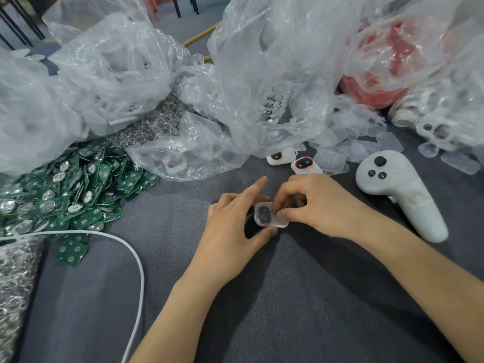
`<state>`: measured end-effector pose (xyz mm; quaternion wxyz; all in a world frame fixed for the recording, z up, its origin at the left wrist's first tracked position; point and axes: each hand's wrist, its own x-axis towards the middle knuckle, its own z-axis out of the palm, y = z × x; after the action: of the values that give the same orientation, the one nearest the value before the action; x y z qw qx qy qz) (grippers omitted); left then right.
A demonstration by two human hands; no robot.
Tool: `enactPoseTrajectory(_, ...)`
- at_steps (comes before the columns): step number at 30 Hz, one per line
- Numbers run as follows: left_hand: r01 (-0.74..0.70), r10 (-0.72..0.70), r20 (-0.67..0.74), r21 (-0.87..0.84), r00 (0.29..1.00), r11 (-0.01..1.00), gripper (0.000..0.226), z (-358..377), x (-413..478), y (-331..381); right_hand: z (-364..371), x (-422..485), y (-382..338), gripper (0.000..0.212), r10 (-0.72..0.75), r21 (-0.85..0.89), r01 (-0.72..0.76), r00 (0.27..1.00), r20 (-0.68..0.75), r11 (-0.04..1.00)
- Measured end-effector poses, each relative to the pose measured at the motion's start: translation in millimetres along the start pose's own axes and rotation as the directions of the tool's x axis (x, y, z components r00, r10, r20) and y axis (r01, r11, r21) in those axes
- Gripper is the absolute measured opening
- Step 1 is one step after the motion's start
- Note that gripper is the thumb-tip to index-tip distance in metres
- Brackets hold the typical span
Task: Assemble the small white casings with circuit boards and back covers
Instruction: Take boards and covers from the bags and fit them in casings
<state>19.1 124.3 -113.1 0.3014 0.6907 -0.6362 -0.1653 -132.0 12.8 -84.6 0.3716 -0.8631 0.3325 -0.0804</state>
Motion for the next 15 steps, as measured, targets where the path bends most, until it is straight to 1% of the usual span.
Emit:
enactPoseTrajectory(7, 0.0, 0.0, -0.001, 0.008, 1.0, 1.0, 0.071, 1.0, -0.7, 2.0, 0.4, 0.4, 1.6, 0.011, -0.004, -0.02, 0.003, 1.0, -0.007, 1.0)
enactPoseTrajectory(11, 0.0, 0.0, -0.029, 0.021, 1.0, 1.0, 0.061, 2.5, -2.9, 2.2, -0.5, -0.6, 1.1, 0.013, -0.027, -0.011, 0.027, 0.996, -0.083, 1.0)
enactPoseTrajectory(15, -0.012, 0.012, -0.066, -0.003, 0.998, 1.0, 0.051, 1.6, -2.5, 3.2, 3.3, -1.5, -2.2, 0.007, -0.015, -0.089, 0.004, 0.991, -0.134, 0.996)
